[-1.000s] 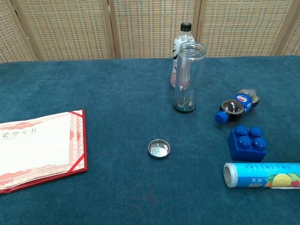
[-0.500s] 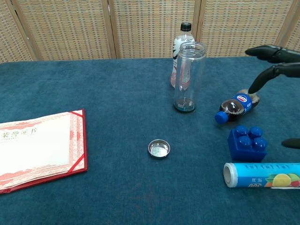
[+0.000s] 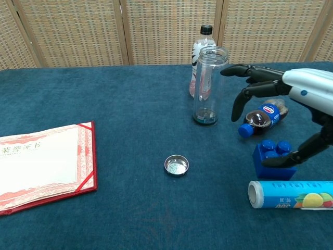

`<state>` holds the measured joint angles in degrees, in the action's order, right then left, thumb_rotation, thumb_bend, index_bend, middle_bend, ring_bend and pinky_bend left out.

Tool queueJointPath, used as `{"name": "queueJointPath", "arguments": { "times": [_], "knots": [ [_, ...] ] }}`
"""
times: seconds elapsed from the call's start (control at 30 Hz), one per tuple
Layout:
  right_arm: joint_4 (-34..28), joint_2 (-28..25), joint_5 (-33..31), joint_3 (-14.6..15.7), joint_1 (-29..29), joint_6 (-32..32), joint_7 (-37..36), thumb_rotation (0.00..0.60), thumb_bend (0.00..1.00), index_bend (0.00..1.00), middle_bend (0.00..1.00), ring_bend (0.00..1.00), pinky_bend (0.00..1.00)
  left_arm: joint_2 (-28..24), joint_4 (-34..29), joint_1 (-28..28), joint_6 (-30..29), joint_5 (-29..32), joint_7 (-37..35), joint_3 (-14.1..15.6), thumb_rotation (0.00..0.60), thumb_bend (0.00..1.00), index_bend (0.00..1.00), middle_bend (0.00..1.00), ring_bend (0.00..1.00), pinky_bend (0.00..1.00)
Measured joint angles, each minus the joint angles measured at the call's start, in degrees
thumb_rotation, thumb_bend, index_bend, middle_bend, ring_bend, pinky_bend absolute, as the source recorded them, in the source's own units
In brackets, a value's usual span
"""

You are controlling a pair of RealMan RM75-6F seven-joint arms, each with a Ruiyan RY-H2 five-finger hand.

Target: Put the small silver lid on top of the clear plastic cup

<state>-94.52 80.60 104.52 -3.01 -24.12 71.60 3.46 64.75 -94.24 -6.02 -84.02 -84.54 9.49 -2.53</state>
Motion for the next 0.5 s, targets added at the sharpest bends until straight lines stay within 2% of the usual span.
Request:
{"name": "queueJointPath", "arguments": {
  "times": [0.23,0.5],
  "knots": [
    [0.02,4.35,-5.5,-2.67,-3.95,-5.93,3.95,0.6,0.2,0.44,0.13,0.0,0.17,0.11,0.28,-0.43,0.89,0.15,-0.49,0.06,0.6,0.13,0.0,0.0,0.0,0.0],
    [1.43,7.58,-8.27,-3.81,-6.37,-8.49,5.57,0.6,0.24,0.46,0.15,0.0,0.19,0.08,0.58,-0.67,1.54,0.63,-1.35,0.0,0.6,0.13,0.0,0.0,0.0,0.0]
  ]
}}
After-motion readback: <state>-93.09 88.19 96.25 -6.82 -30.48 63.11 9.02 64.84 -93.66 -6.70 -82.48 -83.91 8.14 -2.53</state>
